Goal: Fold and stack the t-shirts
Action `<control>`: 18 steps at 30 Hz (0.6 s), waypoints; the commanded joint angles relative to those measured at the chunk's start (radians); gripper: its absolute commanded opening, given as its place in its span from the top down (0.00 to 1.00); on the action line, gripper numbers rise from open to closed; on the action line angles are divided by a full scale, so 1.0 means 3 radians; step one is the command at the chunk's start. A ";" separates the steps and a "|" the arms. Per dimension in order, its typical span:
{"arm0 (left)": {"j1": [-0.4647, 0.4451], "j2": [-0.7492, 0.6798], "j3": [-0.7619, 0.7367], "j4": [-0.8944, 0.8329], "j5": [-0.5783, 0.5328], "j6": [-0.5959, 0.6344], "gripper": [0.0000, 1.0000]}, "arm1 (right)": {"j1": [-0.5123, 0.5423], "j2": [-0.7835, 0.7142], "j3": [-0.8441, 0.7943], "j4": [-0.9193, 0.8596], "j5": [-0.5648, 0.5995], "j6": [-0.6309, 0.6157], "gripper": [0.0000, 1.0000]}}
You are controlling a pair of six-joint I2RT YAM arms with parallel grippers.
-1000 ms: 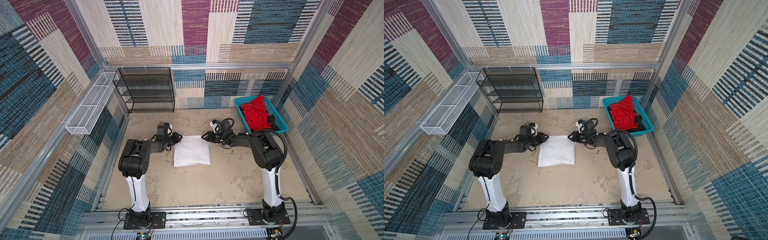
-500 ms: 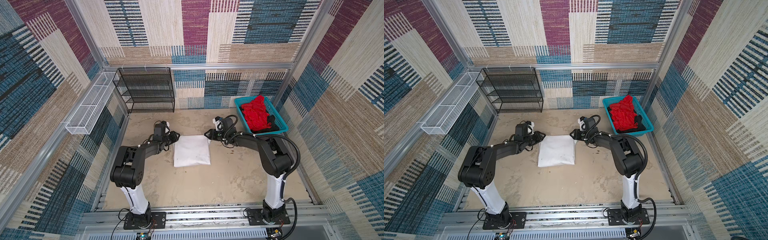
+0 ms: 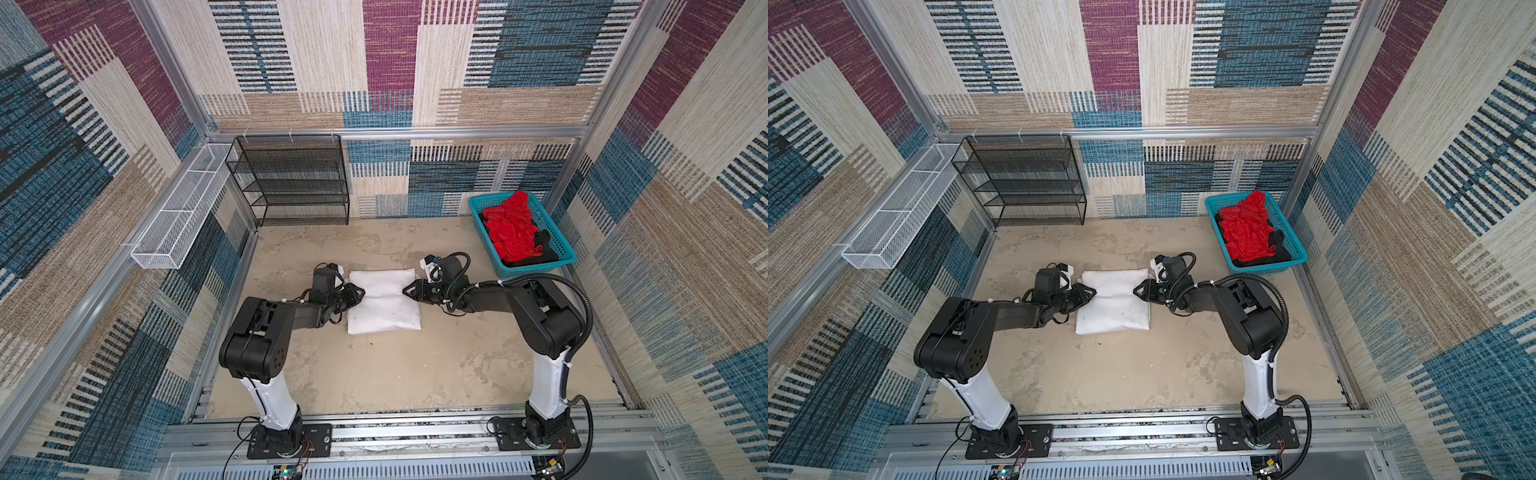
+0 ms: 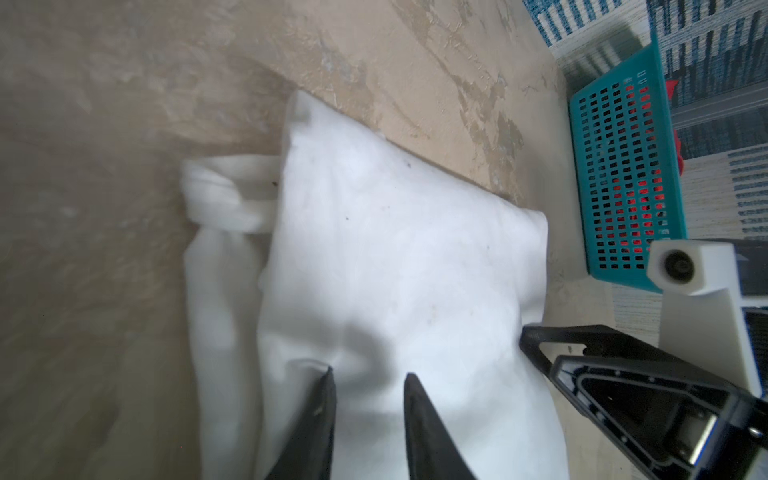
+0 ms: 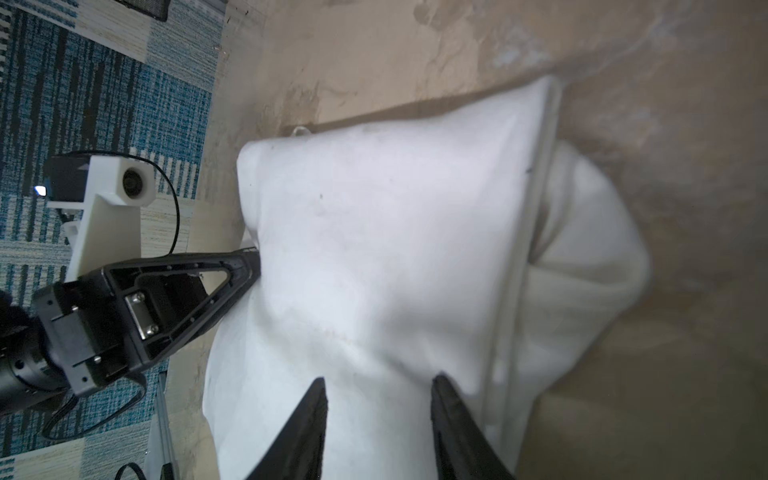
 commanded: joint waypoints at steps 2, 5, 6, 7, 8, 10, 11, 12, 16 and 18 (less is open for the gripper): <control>0.0034 -0.0112 -0.0136 0.0006 -0.0162 0.0084 0.69 | -0.0039 -0.0124 -0.0164 -0.0151 0.0203 -0.0041 0.56; 0.0034 -0.0294 -0.0160 -0.0155 -0.0184 0.0161 0.69 | -0.0039 -0.0312 -0.0211 -0.0271 0.0349 -0.0146 0.56; 0.0030 -0.0360 -0.0164 -0.0209 -0.0177 0.0172 0.69 | -0.0041 -0.0382 -0.0223 -0.0299 0.0378 -0.0157 0.56; 0.0029 -0.0432 -0.0178 -0.0253 -0.0166 0.0166 0.69 | -0.0037 -0.0450 -0.0230 -0.0314 0.0389 -0.0165 0.56; 0.0019 -0.0514 -0.0197 -0.0292 -0.0152 0.0154 0.69 | -0.0026 -0.0511 -0.0230 -0.0339 0.0383 -0.0170 0.56; -0.0023 -0.0656 -0.0247 -0.0347 -0.0135 0.0106 0.69 | 0.0012 -0.0592 -0.0201 -0.0397 0.0335 -0.0175 0.56; -0.0063 -0.0724 -0.0276 -0.0364 -0.0127 0.0075 0.69 | 0.0058 -0.0622 -0.0183 -0.0418 0.0307 -0.0170 0.56; -0.0104 -0.0773 -0.0310 -0.0368 -0.0110 0.0040 0.69 | 0.0107 -0.0654 -0.0179 -0.0415 0.0289 -0.0153 0.56; -0.0302 -0.0885 -0.0446 -0.0226 -0.0057 -0.0140 0.69 | 0.0340 -0.0725 -0.0224 -0.0227 0.0154 -0.0002 0.55; -0.0371 -0.0881 -0.0532 -0.0134 -0.0085 -0.0183 0.69 | 0.0379 -0.0712 -0.0331 -0.0024 0.0067 0.0138 0.55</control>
